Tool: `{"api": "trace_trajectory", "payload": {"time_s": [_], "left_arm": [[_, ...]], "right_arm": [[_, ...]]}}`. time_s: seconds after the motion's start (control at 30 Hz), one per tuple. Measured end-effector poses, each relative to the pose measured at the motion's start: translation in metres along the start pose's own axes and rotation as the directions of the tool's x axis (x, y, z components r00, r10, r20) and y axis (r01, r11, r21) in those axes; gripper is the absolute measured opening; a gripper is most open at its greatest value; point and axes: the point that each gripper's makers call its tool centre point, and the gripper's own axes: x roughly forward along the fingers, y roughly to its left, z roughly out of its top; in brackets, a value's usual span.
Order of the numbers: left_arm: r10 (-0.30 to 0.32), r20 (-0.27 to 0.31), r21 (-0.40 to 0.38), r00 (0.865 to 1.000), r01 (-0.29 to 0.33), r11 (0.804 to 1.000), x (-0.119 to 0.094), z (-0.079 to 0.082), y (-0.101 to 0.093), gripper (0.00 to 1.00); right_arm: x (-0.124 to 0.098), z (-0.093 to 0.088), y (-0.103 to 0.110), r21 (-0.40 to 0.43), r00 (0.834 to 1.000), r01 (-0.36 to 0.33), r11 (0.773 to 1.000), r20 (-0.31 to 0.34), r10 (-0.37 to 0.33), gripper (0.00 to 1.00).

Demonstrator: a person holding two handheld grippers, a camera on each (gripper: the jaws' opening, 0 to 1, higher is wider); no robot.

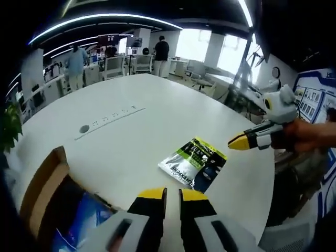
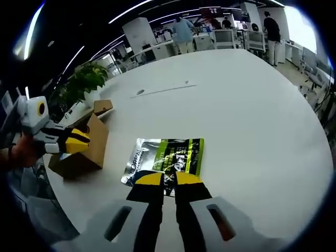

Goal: Operate the shoe box by opening the lid, removing the specified soft item, and placing it in the target area until the item is outside and the box remains undamaged.

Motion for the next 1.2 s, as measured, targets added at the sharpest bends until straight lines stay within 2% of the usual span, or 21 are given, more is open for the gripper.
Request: {"api": "trace_trajectory", "payload": {"time_s": [0.3,0.53,0.7,0.87,1.03,1.2], "left_arm": [[0.013,0.057,-0.035,0.998,-0.011,0.999,-0.032,-0.001,0.012,0.11],[0.065,0.085,-0.070,0.994,-0.059,0.996,-0.064,-0.013,0.038,0.11],[0.115,0.101,-0.103,0.988,-0.105,0.989,-0.087,-0.024,0.062,0.11],[0.174,0.119,-0.158,0.978,-0.154,0.975,-0.116,-0.041,0.084,0.11],[0.228,0.120,-0.209,0.966,-0.200,0.957,-0.145,-0.064,0.106,0.11],[0.278,0.104,-0.250,0.955,-0.245,0.937,-0.171,-0.091,0.128,0.12]], "right_arm": [[0.004,0.013,0.038,-0.025,0.999,-0.041,0.999,0.022,0.042,0.06],[0.016,0.021,0.081,-0.067,0.995,-0.098,0.993,0.020,0.100,0.06],[0.032,0.023,0.123,-0.125,0.988,-0.156,0.980,-0.006,0.156,0.05],[0.051,0.031,0.164,-0.174,0.977,-0.211,0.962,-0.023,0.210,0.05],[0.067,0.037,0.204,-0.202,0.964,-0.267,0.942,-0.041,0.264,0.06],[0.080,0.035,0.233,-0.225,0.952,-0.307,0.925,-0.064,0.300,0.06]]}}
